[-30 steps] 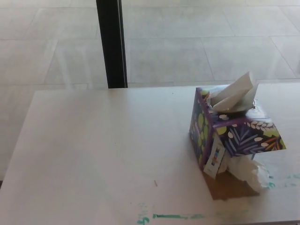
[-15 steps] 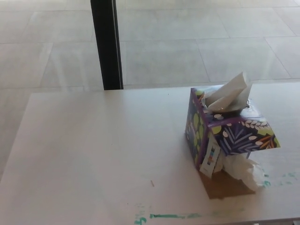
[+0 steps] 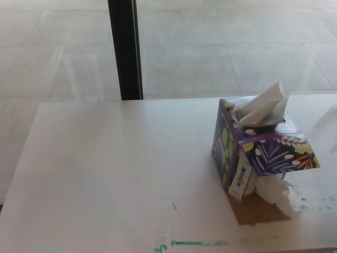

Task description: The robot uses its right hand to pull out a tissue from the tissue box kept in the middle of the desk and put it on the right side

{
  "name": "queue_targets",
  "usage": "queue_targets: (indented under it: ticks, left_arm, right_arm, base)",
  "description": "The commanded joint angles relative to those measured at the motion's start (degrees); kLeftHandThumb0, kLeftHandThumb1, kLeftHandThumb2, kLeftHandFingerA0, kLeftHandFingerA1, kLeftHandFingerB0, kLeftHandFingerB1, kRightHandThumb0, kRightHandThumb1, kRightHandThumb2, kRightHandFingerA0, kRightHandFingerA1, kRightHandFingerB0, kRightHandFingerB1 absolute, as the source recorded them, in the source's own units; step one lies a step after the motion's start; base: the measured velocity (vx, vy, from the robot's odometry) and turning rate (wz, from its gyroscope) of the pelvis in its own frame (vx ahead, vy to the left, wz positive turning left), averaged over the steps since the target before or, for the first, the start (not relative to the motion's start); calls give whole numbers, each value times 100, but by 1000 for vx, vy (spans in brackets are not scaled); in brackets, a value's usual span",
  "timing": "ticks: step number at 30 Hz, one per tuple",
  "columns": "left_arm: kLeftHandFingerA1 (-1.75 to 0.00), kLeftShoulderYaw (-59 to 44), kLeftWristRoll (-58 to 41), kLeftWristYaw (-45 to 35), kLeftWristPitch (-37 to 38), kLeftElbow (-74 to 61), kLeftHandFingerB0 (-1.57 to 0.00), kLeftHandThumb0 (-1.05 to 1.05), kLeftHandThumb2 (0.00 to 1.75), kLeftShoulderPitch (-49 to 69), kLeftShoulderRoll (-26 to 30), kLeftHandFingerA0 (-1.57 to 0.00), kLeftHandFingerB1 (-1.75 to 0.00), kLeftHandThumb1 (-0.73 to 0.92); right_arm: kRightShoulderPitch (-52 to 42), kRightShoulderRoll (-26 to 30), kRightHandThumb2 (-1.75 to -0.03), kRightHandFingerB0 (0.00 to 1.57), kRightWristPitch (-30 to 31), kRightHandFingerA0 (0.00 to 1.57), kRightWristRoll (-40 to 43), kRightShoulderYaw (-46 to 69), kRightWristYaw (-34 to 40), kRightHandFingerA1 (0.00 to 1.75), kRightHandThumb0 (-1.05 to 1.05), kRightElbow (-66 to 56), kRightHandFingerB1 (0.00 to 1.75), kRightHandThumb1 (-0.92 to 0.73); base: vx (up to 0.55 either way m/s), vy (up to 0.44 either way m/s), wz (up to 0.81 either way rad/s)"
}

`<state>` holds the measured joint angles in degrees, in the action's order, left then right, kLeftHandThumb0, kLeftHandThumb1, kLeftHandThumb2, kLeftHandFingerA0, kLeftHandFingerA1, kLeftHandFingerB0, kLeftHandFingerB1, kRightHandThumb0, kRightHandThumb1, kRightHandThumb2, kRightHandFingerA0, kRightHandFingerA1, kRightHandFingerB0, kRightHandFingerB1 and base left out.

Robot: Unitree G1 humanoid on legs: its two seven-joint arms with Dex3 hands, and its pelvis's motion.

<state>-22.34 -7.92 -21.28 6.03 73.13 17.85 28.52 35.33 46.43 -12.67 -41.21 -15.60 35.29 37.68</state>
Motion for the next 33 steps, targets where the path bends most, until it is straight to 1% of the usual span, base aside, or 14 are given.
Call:
queue_targets:
  ticks: [1,8,13,14,15,16,18,21,22,23,30,31,32,33]
  left_arm:
    - [-47,-11,-48,-8,103,4,-46,-85,68,18,43,-58,-43,91]
    - [-52,8,-21,29,106,23,-44,-88,86,-47,17,-56,-48,75]
    - [-49,-54,-91,-21,81,2,-47,-81,68,-47,21,-59,-43,92]
    - [-47,-18,-53,-18,83,-12,-47,-82,68,-43,32,-58,-42,92]
    - [-48,-23,-51,16,81,11,-47,-83,68,-74,23,-59,-42,92]
    - [-48,-23,-51,19,81,15,-47,-83,68,-78,22,-59,-42,92]
    - [-48,-14,-39,-7,109,25,-48,-83,68,-71,26,-61,-43,92]
    - [-48,-3,-25,24,105,22,-48,-83,68,-70,26,-61,-42,92]
    - [-48,1,-21,34,86,22,-48,-83,68,-75,29,-61,-42,92]
    - [-49,0,-18,29,104,36,-48,-84,68,-74,28,-61,-43,92]
    - [-47,2,-19,2,132,21,-47,-84,68,-34,23,-59,-42,92]
    - [-58,10,-10,-7,150,18,-41,-80,111,-26,24,-50,-54,72]
    - [-45,26,0,-14,124,-3,-47,-83,69,-22,32,-56,-42,92]
    - [-45,59,37,13,143,-8,-48,-84,69,-17,36,-58,-42,92]
  right_arm:
    - [-411,-169,-81,72,96,84,-353,-258,-46,170,-16,60,146,-53]
    - [-856,130,-61,77,151,77,-1008,-1029,-624,161,-24,114,123,-59]
    - [-1022,97,-61,72,572,72,-1009,-1226,-1361,159,-28,82,133,-64]
    - [-1041,80,-60,72,489,78,-996,-1236,-1282,162,-25,139,123,-62]
    - [-1076,137,-59,68,439,83,-995,-1244,-1436,156,-28,38,61,-66]
    - [-1086,143,-59,68,439,83,-999,-1237,-1468,156,-28,14,61,-66]
    - [-1183,113,-83,0,960,24,-1098,-1272,-2370,60,-70,-540,16,-48]
    - [-1129,139,-93,0,1229,0,-1349,-1382,-2885,10,-92,-917,0,-53]
    - [-1124,135,-93,0,1270,0,-1349,-1374,-2977,10,-92,-993,0,-53]
    - [-1095,183,-58,0,1296,0,-1339,-1381,-3276,0,-97,-1137,0,-57]
    - [-851,493,-60,0,1435,0,-1236,-1293,-4867,0,-105,-1925,0,-55]
    - [-851,556,-58,0,1427,0,-1230,-1250,-4905,0,-105,-1988,0,-56]
    - [-799,574,-58,0,1553,0,-1229,-1229,-5195,0,-105,-2067,0,-56]
    - [-753,646,-59,0,1583,0,-1188,-1180,-5389,0,-103,-2146,0,-55]
  base:
    - [0,0,0]
    - [0,0,0]
    - [0,0,0]
    - [0,0,0]
    - [0,0,0]
    - [0,0,0]
    - [0,0,0]
    - [0,0,0]
    - [0,0,0]
    - [0,0,0]
    - [0,0,0]
    - [0,0,0]
    - [0,0,0]
    - [0,0,0]
